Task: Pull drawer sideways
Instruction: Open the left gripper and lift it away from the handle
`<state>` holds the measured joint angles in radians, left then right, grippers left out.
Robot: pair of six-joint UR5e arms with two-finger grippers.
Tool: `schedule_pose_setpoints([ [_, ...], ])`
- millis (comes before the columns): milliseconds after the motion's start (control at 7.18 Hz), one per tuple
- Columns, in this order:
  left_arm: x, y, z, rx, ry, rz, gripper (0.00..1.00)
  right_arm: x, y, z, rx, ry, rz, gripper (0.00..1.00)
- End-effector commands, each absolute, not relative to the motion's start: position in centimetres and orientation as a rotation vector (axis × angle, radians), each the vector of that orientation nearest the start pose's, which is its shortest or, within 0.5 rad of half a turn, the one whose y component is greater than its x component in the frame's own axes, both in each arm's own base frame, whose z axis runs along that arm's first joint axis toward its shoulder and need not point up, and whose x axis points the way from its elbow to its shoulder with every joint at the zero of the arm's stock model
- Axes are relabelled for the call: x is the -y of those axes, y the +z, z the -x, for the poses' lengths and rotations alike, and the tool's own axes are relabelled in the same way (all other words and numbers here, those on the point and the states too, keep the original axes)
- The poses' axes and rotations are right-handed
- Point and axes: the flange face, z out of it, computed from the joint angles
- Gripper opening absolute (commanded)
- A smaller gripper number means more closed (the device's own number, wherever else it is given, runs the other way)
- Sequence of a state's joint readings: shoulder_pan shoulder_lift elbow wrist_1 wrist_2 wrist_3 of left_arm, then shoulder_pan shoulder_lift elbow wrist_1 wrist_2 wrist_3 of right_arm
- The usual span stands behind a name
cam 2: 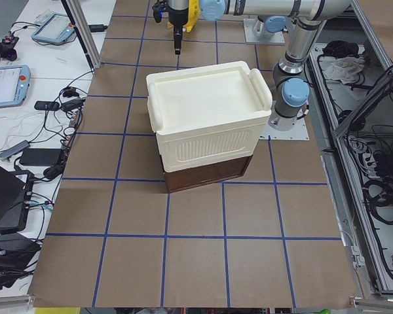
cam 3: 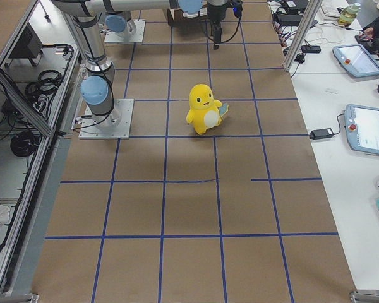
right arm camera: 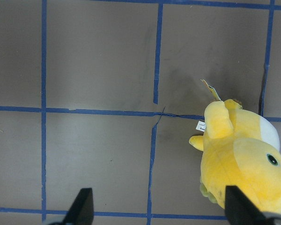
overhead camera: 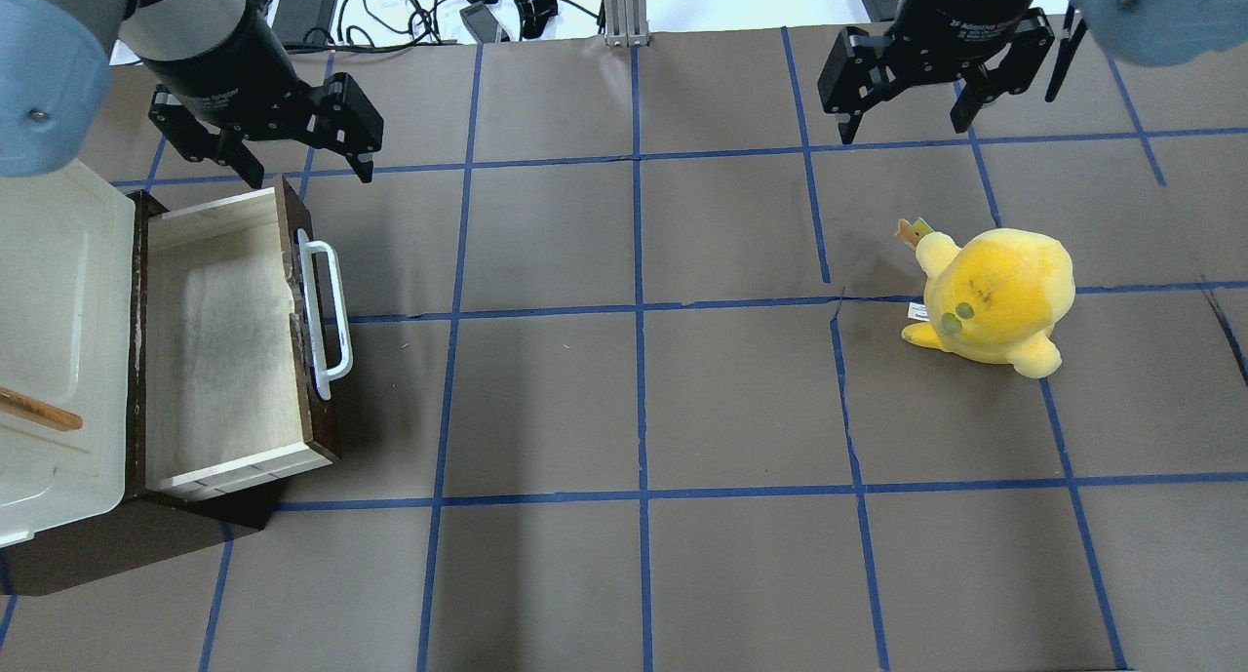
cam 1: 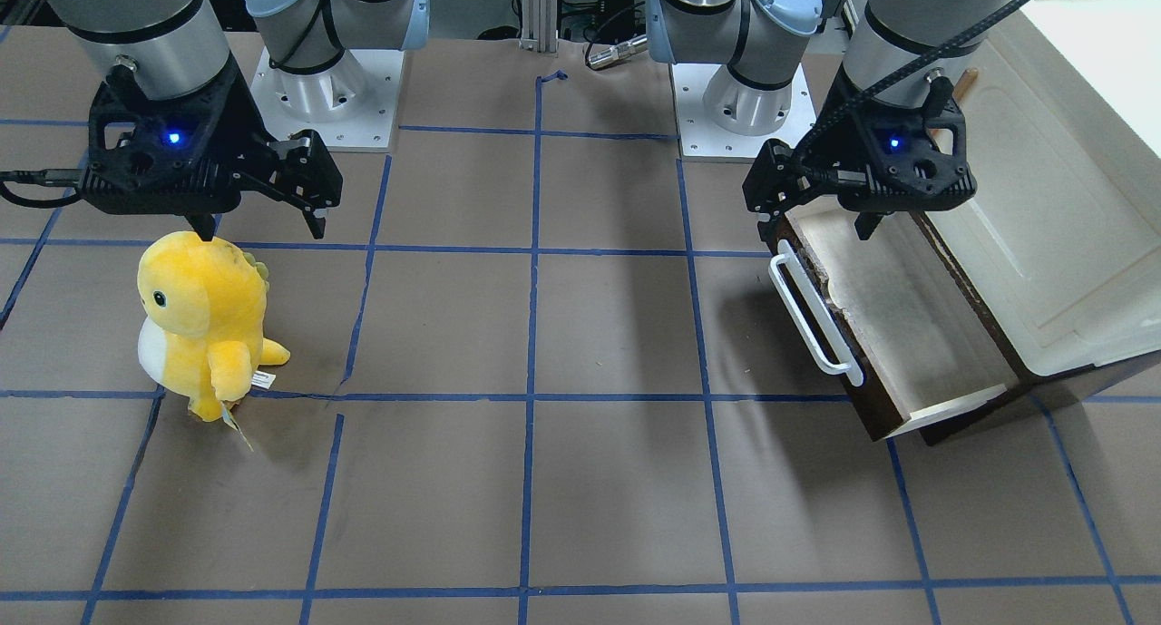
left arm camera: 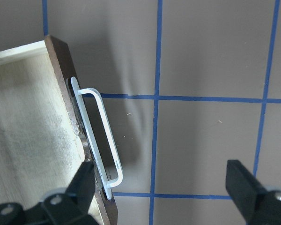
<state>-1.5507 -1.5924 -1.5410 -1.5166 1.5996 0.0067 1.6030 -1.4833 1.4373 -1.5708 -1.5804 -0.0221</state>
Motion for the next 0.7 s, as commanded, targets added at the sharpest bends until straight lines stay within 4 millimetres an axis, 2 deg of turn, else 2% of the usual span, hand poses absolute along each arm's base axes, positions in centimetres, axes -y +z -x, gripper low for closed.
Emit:
schedule_pose_setpoints([
  [0,50.70,49.73,12.08,-3.114,-0.097,0.006,1.00,52.85,50.90,-14.95,-3.149,-0.073,0.084,1.00],
  [557,50.28,49.75,12.02,-3.116,-0.090,0.006,1.00,52.85,50.90,-14.95,-3.149,-0.073,0.084,1.00],
])
